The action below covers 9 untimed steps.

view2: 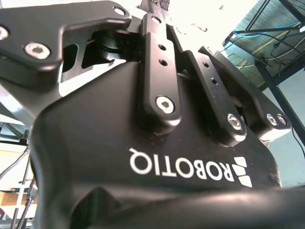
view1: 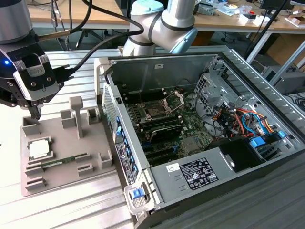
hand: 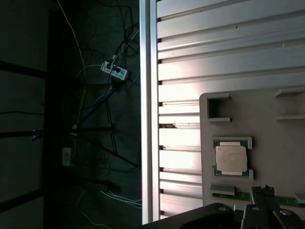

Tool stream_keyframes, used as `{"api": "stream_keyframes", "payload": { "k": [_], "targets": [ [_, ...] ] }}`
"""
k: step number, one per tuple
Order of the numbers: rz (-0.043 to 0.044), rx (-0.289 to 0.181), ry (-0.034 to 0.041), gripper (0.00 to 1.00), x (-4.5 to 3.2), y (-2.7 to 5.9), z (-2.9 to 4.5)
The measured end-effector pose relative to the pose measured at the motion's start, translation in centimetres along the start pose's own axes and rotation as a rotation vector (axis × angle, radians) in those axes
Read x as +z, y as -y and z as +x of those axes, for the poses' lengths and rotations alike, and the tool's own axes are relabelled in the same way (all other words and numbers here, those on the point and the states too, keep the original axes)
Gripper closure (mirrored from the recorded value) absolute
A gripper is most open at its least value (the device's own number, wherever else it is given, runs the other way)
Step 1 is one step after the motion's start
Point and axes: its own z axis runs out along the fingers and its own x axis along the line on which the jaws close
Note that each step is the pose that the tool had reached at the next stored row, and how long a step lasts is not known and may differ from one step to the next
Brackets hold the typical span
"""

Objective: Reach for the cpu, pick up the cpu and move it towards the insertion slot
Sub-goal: 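Reach for the cpu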

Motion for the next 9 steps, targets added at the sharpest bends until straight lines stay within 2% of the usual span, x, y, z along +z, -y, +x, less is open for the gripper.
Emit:
{"api": "stream_keyframes", "payload": {
  "k": [9],
  "targets": [
    [0.0002, 0.000, 0.0000, 0.90, 0.17, 0.00, 0.00]
  ]
}}
